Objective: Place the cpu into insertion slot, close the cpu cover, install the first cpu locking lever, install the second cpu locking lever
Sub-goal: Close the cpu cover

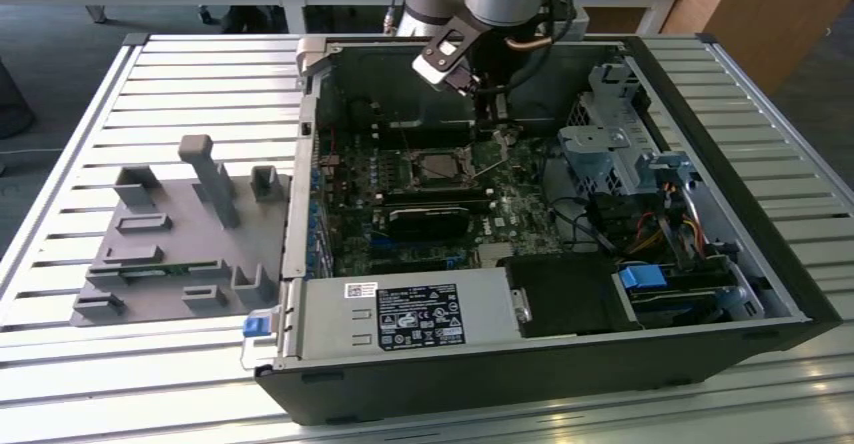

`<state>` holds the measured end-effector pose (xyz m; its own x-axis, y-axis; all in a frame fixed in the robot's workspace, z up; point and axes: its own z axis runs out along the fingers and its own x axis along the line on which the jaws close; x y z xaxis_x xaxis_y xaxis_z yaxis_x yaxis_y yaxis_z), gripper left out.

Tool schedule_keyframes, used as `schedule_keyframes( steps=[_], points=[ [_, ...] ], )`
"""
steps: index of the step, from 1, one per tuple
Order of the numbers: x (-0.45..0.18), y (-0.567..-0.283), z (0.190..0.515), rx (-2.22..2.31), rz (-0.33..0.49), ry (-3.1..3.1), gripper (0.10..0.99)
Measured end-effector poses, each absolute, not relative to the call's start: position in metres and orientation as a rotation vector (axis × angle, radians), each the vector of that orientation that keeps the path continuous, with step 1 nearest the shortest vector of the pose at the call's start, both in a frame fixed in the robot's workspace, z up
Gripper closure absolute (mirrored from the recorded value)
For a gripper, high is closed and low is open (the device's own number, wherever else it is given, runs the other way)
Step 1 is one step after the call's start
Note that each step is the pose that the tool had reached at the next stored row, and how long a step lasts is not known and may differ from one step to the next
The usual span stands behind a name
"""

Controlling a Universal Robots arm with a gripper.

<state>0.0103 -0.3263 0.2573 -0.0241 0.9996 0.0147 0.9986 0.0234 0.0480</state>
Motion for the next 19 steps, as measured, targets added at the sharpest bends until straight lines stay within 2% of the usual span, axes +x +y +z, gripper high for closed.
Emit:
schedule_keyframes(
  steps=[19],
  points=[
    [0.048,-0.32,0.254,2.172,0.06,2.24,0.98]
  ],
)
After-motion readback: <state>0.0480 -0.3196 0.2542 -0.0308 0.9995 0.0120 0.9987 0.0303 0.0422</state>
